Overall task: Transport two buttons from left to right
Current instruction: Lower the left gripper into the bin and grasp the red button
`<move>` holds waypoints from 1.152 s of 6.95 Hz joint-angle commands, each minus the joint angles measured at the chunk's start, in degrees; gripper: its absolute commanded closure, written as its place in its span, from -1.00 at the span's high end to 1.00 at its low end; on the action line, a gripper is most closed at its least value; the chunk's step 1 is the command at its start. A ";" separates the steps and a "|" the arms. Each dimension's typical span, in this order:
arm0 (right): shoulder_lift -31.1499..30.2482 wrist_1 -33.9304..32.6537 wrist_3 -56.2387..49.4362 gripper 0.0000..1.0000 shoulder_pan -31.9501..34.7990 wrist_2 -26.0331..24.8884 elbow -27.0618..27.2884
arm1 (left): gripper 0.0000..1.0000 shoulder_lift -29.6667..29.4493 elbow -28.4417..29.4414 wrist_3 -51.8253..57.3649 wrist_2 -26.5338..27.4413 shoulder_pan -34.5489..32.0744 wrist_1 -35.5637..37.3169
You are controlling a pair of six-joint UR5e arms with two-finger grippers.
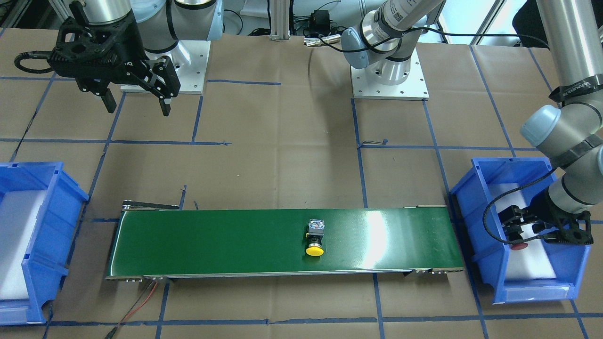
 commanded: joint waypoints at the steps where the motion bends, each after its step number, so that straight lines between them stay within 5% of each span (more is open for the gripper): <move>1: 0.02 -0.07 0.00 1.00 0.00 0.06 -0.03 | 0.44 -0.14 -0.28 -0.21 -0.11 -0.01 0.06; 2: 0.02 -0.07 0.00 1.00 0.00 0.06 -0.03 | -0.06 -0.14 -0.19 -0.21 -0.02 -0.01 0.06; 4: 0.02 -0.07 0.09 1.00 0.00 0.06 -0.03 | -0.65 -0.14 0.60 -0.39 -0.20 -0.01 -0.03; 6: -0.07 0.02 0.09 1.00 0.00 -0.03 -0.03 | -0.72 1.70 1.57 -1.01 -1.24 -0.19 -1.17; 8: 0.02 0.02 0.09 1.00 0.00 0.06 -0.03 | -0.72 6.07 4.54 -0.74 -0.99 -0.10 -9.64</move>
